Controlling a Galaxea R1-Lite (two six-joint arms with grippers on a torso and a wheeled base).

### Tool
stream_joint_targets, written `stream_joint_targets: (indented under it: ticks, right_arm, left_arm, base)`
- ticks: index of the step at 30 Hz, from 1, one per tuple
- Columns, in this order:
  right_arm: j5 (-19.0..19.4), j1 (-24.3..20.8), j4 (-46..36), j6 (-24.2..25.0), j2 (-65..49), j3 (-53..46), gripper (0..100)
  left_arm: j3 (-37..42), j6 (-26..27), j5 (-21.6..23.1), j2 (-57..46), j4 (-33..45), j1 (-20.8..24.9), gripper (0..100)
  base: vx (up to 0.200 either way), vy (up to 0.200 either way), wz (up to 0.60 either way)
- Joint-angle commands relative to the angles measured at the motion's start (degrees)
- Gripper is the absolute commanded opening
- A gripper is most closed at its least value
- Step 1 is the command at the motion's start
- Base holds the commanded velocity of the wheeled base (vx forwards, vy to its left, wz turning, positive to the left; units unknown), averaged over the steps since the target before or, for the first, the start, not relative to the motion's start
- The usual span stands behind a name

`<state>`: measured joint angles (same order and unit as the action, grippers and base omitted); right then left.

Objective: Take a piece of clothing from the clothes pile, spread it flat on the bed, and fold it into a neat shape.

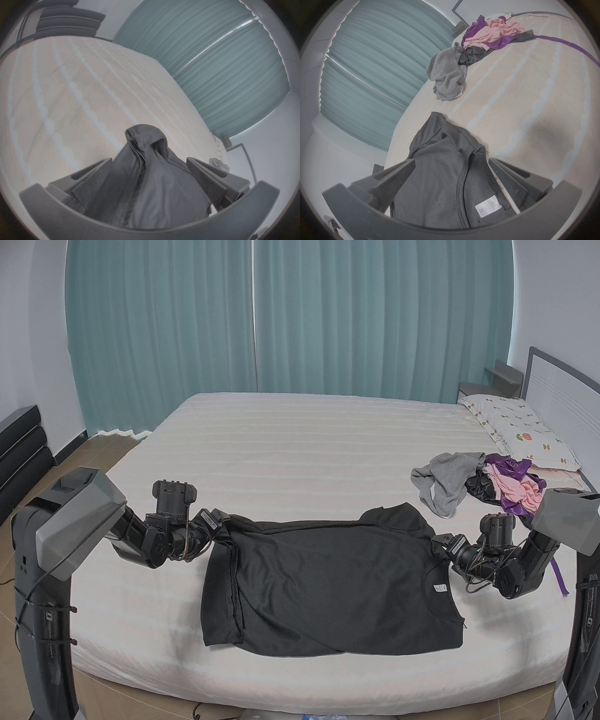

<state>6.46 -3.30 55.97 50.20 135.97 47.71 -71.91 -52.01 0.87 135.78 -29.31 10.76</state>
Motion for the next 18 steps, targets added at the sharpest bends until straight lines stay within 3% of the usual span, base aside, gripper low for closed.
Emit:
stream_joint_targets:
  ticks: [1, 6, 16, 17, 18]
  right_arm:
    - [0.0, 0.0, 0.0, 0.0, 0.2, -0.1, 100]
    - [0.0, 0.0, 1.2, -0.1, 0.4, -0.1, 100]
    - [0.0, 0.0, 1.9, -0.1, 0.5, -0.2, 100]
    - [0.0, 0.0, 1.9, -0.1, 0.5, -0.2, 100]
    - [0.0, 0.0, 1.9, -0.1, 0.5, -0.2, 100]
  left_arm:
    - [-5.3, 3.1, -1.9, 7.1, 0.2, -0.4, 100]
    - [-12.8, 4.5, -7.1, 12.6, 0.4, -0.3, 100]
    - [-15.7, 4.4, -7.4, 13.4, 0.0, -0.4, 100]
    - [-15.8, 4.5, -7.4, 13.4, 0.0, -0.3, 0]
    - [-16.1, 4.5, -7.4, 13.4, 0.1, -0.2, 0]
  base:
    - [0.0, 0.0, 0.0]
    - [0.0, 0.0, 0.0]
    - [0.0, 0.0, 0.0]
    - [0.0, 0.0, 0.0]
    - [0.0, 0.0, 0.0]
